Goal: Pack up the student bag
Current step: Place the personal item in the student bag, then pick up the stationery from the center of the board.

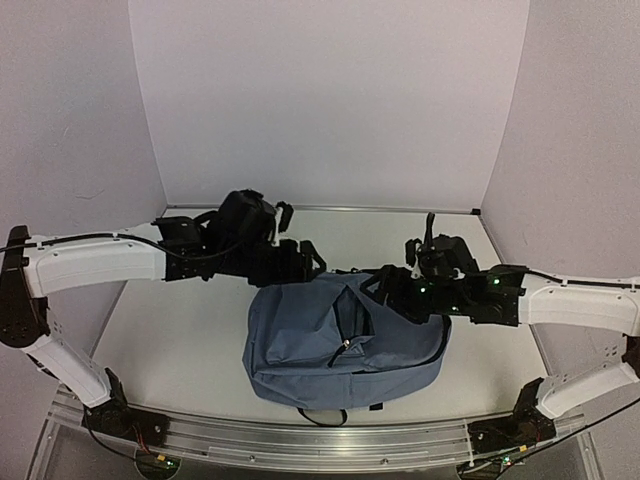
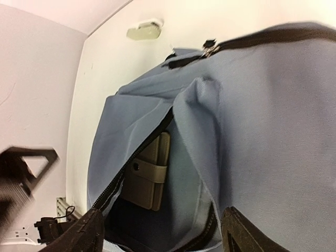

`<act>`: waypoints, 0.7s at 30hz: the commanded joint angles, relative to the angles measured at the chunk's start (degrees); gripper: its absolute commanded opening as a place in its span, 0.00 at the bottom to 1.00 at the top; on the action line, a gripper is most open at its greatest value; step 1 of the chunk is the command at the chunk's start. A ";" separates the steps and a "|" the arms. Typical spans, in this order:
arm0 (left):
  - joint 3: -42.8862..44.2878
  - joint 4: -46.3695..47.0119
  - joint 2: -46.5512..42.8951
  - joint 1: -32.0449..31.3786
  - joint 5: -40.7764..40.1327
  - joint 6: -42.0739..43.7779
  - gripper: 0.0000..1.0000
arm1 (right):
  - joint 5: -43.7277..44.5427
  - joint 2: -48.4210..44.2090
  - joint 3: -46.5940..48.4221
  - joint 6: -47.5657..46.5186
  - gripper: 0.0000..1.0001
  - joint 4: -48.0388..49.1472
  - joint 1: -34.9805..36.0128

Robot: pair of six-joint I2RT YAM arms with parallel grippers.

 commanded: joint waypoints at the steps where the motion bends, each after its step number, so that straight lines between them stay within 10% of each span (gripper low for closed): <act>1: -0.07 -0.99 -3.81 11.12 5.55 1.42 0.85 | 6.83 -4.23 3.70 -3.34 0.79 -8.36 -1.98; 12: 1.79 7.85 10.62 34.26 14.79 0.00 0.88 | 7.72 -5.19 5.28 -5.30 0.83 -9.94 -4.27; 21: 21.51 3.75 31.49 36.15 25.84 26.28 0.89 | 7.48 -4.98 5.06 -5.77 0.85 -9.98 -4.60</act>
